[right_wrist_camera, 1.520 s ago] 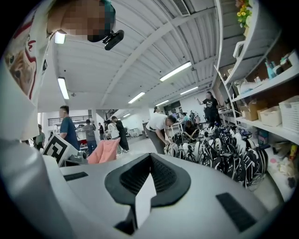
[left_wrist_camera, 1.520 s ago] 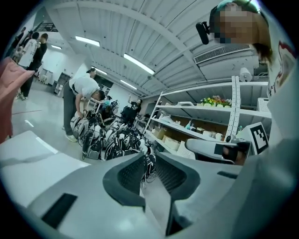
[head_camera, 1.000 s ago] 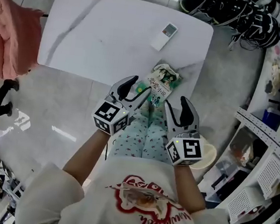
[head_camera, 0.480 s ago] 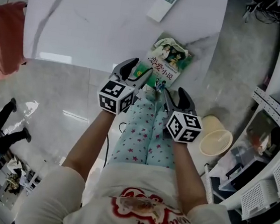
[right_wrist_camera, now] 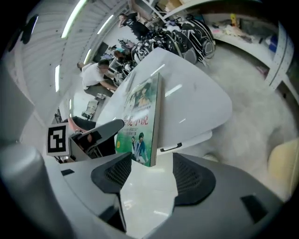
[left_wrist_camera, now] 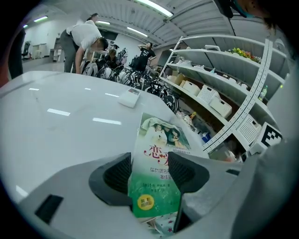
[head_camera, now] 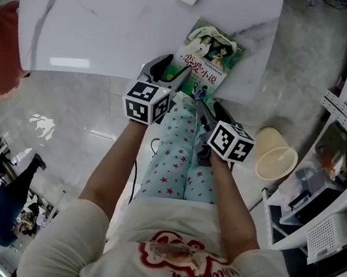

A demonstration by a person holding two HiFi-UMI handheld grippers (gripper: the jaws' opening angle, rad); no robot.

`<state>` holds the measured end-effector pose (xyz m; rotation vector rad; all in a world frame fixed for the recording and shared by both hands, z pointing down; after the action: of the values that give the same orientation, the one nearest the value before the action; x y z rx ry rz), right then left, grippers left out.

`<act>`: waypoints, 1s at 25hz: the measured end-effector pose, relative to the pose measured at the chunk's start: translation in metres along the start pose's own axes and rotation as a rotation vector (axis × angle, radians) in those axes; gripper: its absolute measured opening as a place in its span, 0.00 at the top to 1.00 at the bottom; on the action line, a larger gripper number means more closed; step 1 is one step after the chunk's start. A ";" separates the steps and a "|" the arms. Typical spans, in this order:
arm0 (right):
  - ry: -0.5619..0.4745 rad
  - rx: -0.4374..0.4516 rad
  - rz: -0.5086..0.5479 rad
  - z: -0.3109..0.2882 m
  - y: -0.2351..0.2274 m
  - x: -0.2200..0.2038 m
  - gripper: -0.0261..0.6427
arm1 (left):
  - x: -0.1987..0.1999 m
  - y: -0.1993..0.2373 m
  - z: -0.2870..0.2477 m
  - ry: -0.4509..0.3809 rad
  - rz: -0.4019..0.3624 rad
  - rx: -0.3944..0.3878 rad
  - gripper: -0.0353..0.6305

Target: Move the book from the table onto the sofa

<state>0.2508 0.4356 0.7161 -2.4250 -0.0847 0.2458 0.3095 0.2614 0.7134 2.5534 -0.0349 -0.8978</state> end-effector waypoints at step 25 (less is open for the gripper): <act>0.204 0.181 0.112 -0.019 -0.021 0.000 0.62 | -0.080 -0.024 0.040 0.093 0.261 0.158 0.60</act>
<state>0.2547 0.4396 0.7434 -2.2622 0.1589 0.0525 0.2195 0.2806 0.7229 2.6515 -0.4162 -0.7001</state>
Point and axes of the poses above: the fingertips, and each gripper's own axes: z backward along the fingers, y to its left, x out of its top, the point moved 6 cm from there along z, backward along the fingers, and after that the axes turned 3 degrees about x, right-handed, at the moved point
